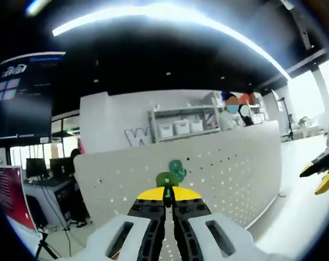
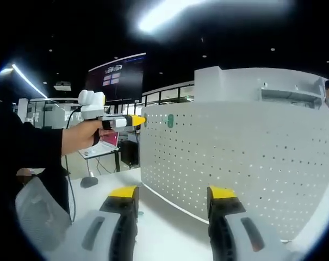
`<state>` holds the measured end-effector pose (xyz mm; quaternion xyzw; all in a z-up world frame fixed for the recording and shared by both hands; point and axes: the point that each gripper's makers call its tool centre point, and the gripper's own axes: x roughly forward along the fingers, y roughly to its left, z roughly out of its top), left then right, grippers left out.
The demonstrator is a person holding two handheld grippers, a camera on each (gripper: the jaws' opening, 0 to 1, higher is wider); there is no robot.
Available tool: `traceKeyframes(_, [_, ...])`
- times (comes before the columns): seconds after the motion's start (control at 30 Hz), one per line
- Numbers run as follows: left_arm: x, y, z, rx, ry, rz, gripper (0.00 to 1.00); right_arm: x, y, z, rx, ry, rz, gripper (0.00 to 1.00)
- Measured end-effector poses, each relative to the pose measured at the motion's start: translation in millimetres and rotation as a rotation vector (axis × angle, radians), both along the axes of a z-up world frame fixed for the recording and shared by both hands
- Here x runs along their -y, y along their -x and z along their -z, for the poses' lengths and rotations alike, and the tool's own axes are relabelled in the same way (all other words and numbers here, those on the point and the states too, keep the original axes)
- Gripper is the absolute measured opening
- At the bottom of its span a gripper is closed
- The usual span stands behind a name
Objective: Insert the hook assembly into the mounting plate slot until the hook locks in place.
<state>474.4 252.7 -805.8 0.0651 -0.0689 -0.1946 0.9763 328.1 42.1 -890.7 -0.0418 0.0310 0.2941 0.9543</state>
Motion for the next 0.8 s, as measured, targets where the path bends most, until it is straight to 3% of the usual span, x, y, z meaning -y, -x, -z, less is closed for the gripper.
traceKeyframes(0.8, [2,-34.0,-5.1,-0.027,0.004,-0.059,0.03,15,-1,7.8,-0.02,-0.023,0.024,0.48])
